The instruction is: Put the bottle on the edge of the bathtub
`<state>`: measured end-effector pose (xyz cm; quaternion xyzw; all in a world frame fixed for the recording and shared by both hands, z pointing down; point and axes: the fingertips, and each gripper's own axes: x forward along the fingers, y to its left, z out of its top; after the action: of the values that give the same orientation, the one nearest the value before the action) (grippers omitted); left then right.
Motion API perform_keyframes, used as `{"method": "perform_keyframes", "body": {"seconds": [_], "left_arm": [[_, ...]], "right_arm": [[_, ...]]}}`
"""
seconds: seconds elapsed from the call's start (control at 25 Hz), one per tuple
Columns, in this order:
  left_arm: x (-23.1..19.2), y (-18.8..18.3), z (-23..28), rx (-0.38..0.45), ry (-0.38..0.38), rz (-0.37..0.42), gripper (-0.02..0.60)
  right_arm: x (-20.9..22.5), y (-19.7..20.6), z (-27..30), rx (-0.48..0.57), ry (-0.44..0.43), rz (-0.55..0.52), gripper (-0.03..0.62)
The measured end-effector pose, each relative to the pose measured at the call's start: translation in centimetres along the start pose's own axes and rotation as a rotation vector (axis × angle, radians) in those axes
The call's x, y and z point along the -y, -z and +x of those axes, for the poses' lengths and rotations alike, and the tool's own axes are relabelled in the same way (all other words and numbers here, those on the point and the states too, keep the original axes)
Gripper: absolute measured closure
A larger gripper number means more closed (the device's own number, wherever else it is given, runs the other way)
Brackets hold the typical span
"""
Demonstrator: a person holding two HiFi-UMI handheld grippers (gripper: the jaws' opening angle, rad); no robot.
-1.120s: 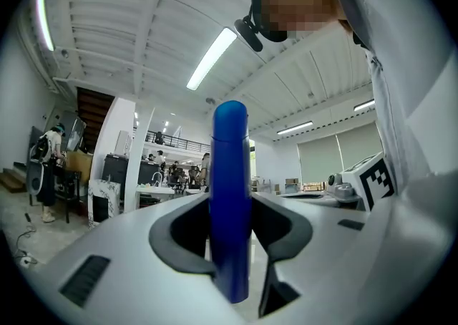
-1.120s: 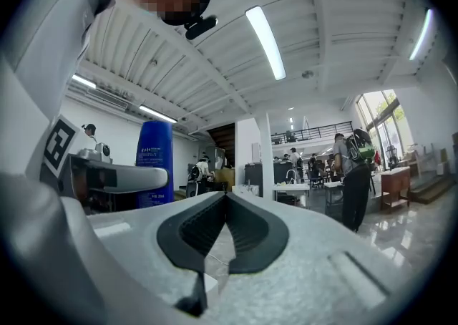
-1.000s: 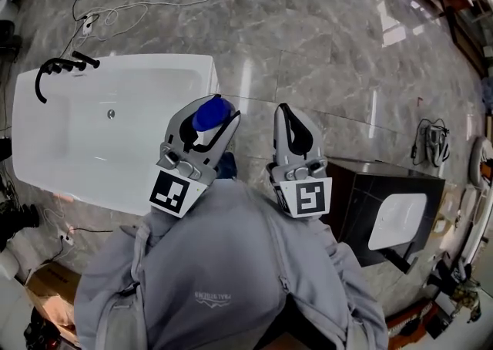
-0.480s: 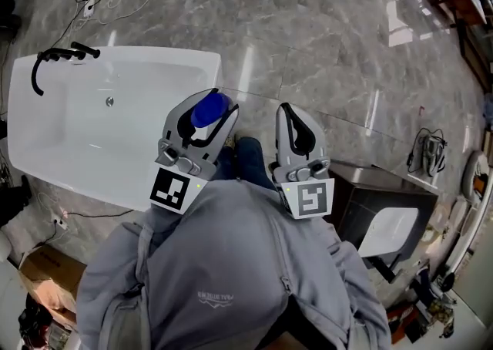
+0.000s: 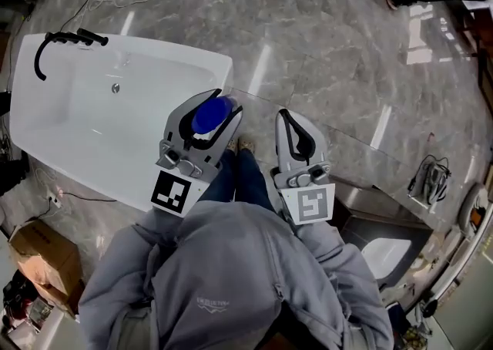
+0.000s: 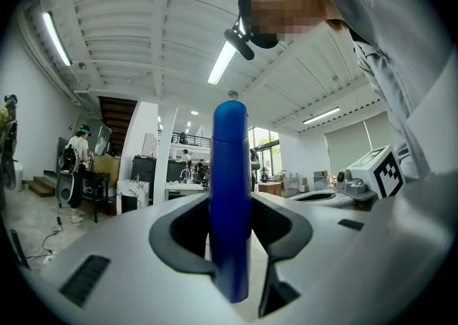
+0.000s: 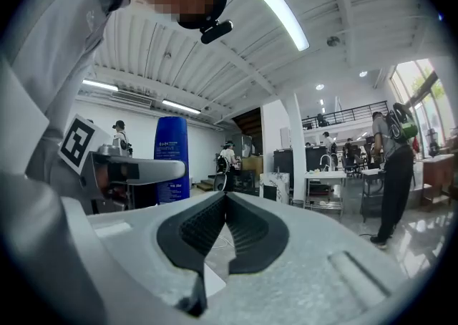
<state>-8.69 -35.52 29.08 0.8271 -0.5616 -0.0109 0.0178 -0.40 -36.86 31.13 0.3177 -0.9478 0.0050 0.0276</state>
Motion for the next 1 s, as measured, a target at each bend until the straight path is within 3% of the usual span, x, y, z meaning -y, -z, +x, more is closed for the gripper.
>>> {"method": "perform_keyframes", "body": {"seconds": [1.0], "left_arm": [[-9.3,12.5,2.7,-0.009,-0.111,0.032,0.430]], "right_arm": [[-1.2,13.0,10.2,-0.030,-0.167,0.019,0.592]]}}
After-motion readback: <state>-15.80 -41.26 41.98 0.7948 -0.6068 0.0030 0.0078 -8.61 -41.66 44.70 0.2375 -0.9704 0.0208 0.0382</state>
